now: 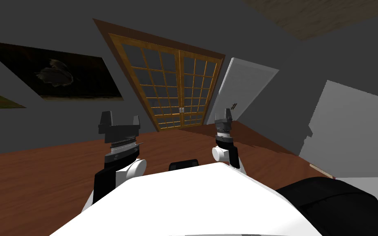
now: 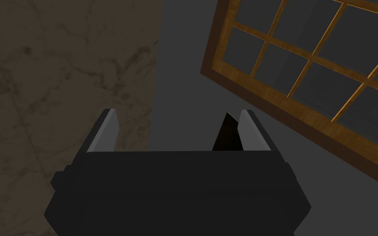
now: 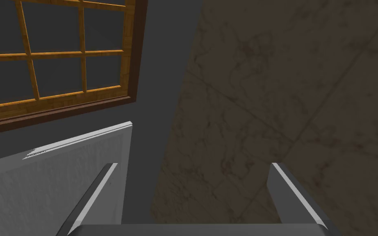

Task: Pull the door open

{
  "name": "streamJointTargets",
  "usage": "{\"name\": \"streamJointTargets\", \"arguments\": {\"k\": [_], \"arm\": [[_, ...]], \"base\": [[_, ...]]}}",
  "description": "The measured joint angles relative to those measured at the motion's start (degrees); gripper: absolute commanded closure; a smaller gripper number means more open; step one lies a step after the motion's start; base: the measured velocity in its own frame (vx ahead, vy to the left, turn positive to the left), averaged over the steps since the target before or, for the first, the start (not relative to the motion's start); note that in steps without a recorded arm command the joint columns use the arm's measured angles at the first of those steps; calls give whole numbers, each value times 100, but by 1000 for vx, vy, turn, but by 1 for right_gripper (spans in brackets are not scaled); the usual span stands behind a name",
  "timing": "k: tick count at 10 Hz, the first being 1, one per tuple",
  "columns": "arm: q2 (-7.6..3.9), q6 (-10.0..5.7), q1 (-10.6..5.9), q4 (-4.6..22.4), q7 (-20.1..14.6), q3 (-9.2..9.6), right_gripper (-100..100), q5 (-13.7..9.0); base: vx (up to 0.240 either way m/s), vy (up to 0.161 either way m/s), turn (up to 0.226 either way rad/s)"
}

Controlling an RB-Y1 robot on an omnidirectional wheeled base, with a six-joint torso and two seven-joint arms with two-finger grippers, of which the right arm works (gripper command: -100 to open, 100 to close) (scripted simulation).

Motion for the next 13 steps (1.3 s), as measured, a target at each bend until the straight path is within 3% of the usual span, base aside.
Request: {"name": "streamJointTargets", "arguments": {"k": [10,13], "arm": [[-207,-316,-415,1203,734,-488,-100,585],[-242,-479,-494,1575,948,-611,-100,755]], "base": [[133,32,17],[90,23,19]]}}
